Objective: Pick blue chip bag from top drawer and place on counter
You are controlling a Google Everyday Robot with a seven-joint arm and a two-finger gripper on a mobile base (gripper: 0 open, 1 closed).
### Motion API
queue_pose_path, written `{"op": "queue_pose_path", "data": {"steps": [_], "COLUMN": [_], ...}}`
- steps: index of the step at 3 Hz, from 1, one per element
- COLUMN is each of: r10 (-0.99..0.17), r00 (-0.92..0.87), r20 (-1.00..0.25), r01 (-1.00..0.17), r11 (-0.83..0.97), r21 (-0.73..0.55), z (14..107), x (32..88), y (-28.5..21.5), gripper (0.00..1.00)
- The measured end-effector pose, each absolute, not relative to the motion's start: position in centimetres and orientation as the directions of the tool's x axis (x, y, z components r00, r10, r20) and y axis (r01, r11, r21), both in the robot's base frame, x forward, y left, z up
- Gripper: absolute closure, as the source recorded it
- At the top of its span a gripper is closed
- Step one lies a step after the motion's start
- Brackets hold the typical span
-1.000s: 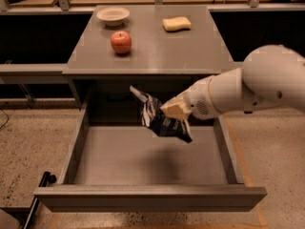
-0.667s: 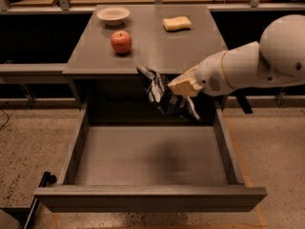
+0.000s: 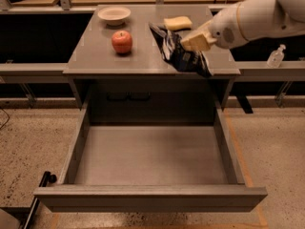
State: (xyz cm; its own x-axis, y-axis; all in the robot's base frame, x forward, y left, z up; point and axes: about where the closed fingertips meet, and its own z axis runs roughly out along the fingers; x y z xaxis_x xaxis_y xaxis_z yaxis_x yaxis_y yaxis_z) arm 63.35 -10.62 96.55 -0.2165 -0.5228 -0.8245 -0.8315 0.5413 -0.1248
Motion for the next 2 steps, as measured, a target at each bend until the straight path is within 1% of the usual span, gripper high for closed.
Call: {"op": "queue_pose_path", "data": {"steps": [1, 2], "r10": [-0.529, -0.51], "r00": [-0.184, -0.13], "r20": [-0.828, -0.85], "r01": [-0.812, -0.788], "r11": [0.557, 0.573], "r21": [-0.175, -0.224], "z": [98.5, 102.4], "x": [68.7, 69.9], "y": [-11.2, -11.7], "gripper": [1.0, 1.0]}}
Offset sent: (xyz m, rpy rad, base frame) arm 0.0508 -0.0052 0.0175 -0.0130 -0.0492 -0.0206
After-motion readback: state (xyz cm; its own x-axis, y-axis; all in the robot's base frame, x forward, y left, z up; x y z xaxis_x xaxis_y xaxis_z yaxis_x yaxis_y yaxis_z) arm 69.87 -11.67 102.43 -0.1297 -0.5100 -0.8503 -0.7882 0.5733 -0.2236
